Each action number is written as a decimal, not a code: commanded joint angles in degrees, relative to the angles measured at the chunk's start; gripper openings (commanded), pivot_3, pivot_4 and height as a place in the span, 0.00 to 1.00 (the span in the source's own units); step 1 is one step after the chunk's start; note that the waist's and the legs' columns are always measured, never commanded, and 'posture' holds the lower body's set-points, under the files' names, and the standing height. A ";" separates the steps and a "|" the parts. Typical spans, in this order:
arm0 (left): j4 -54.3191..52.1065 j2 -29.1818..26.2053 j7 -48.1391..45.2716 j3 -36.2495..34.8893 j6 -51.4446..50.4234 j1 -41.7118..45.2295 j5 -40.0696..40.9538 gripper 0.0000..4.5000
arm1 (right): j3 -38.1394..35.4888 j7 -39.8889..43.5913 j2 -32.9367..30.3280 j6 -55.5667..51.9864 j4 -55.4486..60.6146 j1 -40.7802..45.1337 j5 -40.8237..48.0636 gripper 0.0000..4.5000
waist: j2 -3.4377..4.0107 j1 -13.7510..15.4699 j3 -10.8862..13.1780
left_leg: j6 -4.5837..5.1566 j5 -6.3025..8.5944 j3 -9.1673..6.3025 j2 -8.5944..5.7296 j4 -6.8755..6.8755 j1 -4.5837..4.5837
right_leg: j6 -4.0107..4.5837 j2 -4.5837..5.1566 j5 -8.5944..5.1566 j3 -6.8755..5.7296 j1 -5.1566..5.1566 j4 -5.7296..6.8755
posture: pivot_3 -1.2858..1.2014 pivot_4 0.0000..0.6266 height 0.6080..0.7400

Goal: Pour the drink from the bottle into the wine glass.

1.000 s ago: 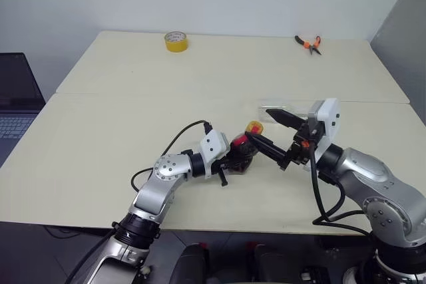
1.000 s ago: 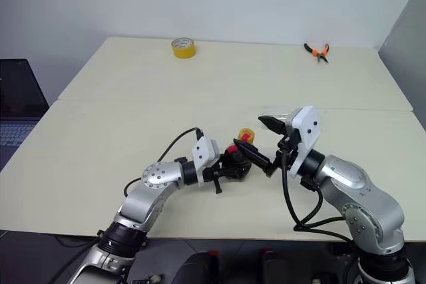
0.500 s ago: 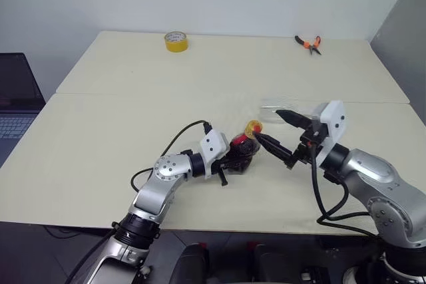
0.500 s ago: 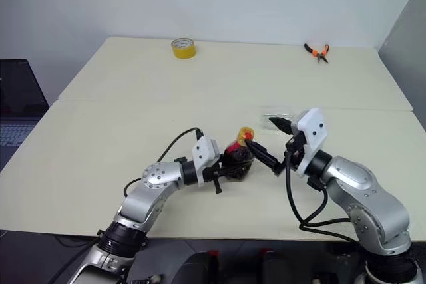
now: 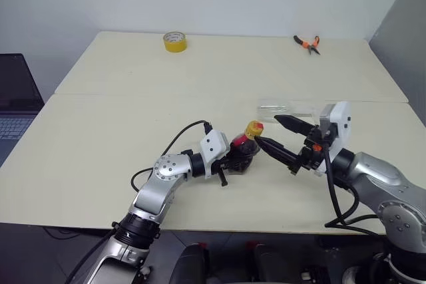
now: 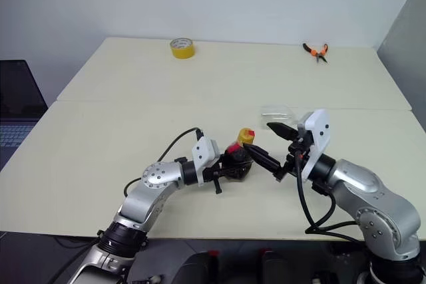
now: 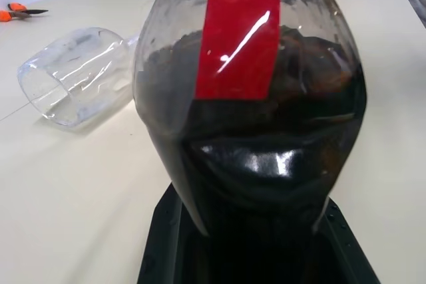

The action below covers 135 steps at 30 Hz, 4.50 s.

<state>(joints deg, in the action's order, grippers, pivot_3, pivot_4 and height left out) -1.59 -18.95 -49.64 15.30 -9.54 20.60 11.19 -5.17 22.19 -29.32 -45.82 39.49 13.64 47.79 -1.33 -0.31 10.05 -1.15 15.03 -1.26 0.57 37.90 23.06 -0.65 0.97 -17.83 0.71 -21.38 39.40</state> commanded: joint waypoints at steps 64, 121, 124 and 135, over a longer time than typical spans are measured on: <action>0.43 2.38 5.69 -4.01 3.95 2.44 0.13 0.14 | -4.14 4.64 3.09 32.48 -26.13 -22.58 -25.37 0.43 | 0.03 -0.01 -0.01 | -0.01 0.00 0.12 0.02 -0.03 -0.10 | -0.01 -0.04 -0.01 0.12 0.02 0.05 | 0.52 0.24 1.00; 34.72 2.85 37.57 -24.70 25.78 11.19 -5.06 0.99 | 13.16 12.71 -0.06 17.77 -5.84 1.81 -26.39 1.00 | -0.22 0.19 0.11 | -0.04 -0.02 0.01 -0.03 0.07 -0.01 | -0.02 0.08 0.02 -0.07 -0.02 0.09 | 0.52 0.24 1.00; 28.02 2.44 36.39 -23.53 23.02 7.03 -5.53 0.99 | 12.15 12.65 -0.99 18.01 -5.21 0.43 -27.05 1.00 | -0.22 0.19 0.11 | -0.04 -0.02 0.01 -0.03 0.07 -0.01 | -0.02 0.09 0.02 -0.06 -0.01 0.09 | 0.52 0.24 1.00; -3.72 -2.53 28.06 -24.57 2.79 -16.27 2.51 0.99 | 4.34 6.81 -3.80 23.60 -6.23 -6.84 -35.98 1.00 | -0.19 0.04 0.10 | -0.05 -0.01 0.01 0.01 0.03 -0.14 | 0.00 0.09 0.01 -0.04 0.03 0.23 | 0.52 0.24 1.00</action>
<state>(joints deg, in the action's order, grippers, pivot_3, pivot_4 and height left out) -1.08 -20.61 -20.63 -8.37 -5.76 4.43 12.62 0.66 29.82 -32.68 -24.72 32.71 6.78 13.58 -1.53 -0.27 10.14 -1.19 15.01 -1.26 0.57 37.92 22.92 -0.65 1.06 -17.82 0.66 -21.35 39.62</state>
